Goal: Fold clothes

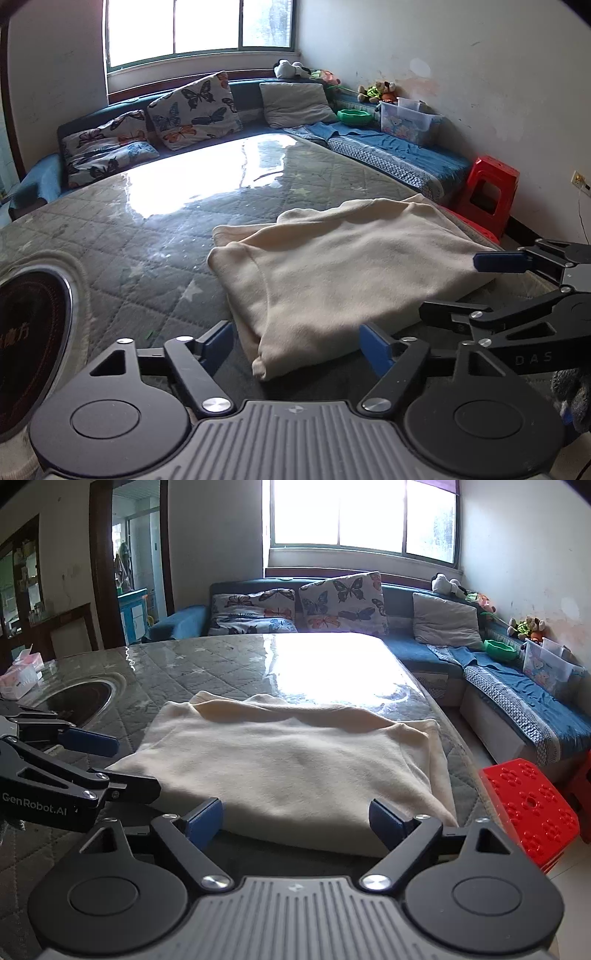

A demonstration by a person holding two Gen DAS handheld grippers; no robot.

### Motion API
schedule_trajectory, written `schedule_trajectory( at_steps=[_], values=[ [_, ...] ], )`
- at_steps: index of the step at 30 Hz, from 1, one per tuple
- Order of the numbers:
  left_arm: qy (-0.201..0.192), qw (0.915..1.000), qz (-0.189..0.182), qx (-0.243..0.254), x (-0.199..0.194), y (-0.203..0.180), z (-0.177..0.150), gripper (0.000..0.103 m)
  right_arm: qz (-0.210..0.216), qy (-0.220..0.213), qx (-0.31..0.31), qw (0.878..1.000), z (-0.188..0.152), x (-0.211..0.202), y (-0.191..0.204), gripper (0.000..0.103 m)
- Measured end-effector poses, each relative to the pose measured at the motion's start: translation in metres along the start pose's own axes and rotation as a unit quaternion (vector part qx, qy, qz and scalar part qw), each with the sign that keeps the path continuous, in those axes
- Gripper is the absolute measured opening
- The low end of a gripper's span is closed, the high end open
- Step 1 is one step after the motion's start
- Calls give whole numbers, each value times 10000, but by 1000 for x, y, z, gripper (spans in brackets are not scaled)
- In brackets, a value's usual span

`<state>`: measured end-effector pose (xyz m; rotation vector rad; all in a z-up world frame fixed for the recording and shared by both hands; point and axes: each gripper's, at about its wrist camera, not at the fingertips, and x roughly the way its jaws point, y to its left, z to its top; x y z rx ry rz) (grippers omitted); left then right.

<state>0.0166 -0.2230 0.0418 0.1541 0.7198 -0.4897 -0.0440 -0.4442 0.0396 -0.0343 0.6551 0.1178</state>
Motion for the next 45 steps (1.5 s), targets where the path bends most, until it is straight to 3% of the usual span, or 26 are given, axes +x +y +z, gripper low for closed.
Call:
schedule_trajectory(
  at_steps=[6,14,45],
  values=[
    [-41,10000,12,-59,-11,-1,-9,93,-65,-34,104,9999,-7,-8,5,103],
    [-84,9999,29,-92,-26,-2,-22,103,-191,-30,169,9997,-16,-17,12,103],
    [91,9988,144,-457,-45,-6,-52,103,-630,128,673,9957,-42,-36,26,103]
  ],
)
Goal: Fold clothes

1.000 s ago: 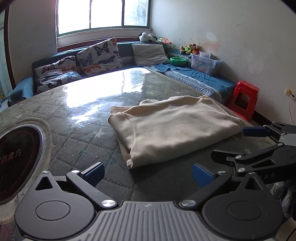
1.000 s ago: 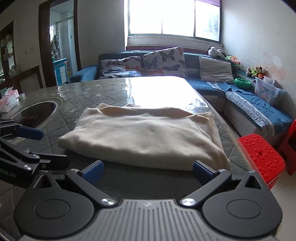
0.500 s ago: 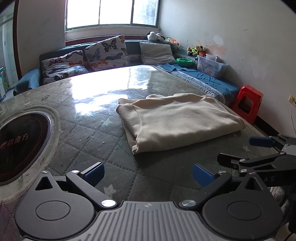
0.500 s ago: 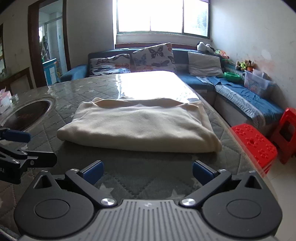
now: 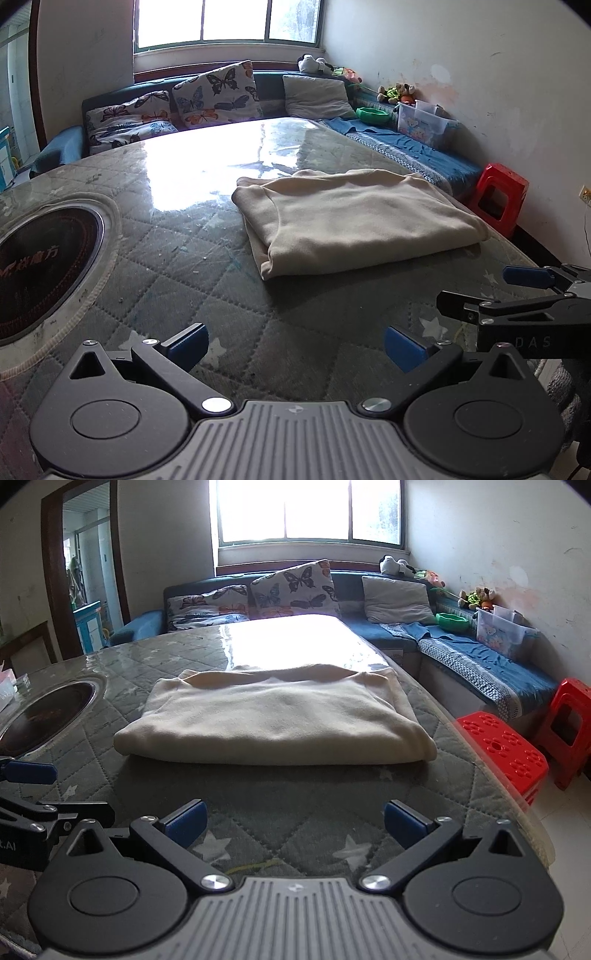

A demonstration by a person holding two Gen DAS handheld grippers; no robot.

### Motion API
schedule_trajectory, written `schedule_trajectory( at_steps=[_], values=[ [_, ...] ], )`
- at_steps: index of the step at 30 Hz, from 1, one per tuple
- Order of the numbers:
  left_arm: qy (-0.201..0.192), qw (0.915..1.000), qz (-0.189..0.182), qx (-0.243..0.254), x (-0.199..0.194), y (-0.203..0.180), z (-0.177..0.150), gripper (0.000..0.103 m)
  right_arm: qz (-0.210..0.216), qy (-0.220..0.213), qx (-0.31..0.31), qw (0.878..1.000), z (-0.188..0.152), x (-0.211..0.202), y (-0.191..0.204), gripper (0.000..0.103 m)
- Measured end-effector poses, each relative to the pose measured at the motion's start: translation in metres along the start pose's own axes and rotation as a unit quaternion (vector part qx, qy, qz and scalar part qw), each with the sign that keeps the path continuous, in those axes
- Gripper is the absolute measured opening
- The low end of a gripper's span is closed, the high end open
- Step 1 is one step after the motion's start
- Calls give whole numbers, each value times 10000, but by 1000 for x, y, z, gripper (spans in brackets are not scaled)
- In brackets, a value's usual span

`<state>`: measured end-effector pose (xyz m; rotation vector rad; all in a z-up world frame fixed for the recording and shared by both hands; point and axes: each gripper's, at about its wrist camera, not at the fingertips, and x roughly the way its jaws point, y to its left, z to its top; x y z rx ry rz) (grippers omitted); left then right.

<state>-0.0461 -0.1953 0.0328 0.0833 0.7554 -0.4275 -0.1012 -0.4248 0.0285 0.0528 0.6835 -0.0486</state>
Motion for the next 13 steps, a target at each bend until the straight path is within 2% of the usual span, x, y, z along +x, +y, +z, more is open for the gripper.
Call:
schedule_trajectory(
  at_steps=[13],
  values=[
    [-14,10000,-49,-14,-8,-4,-7,103,20,19,49,10000,-8,-7,6,103]
  ],
)
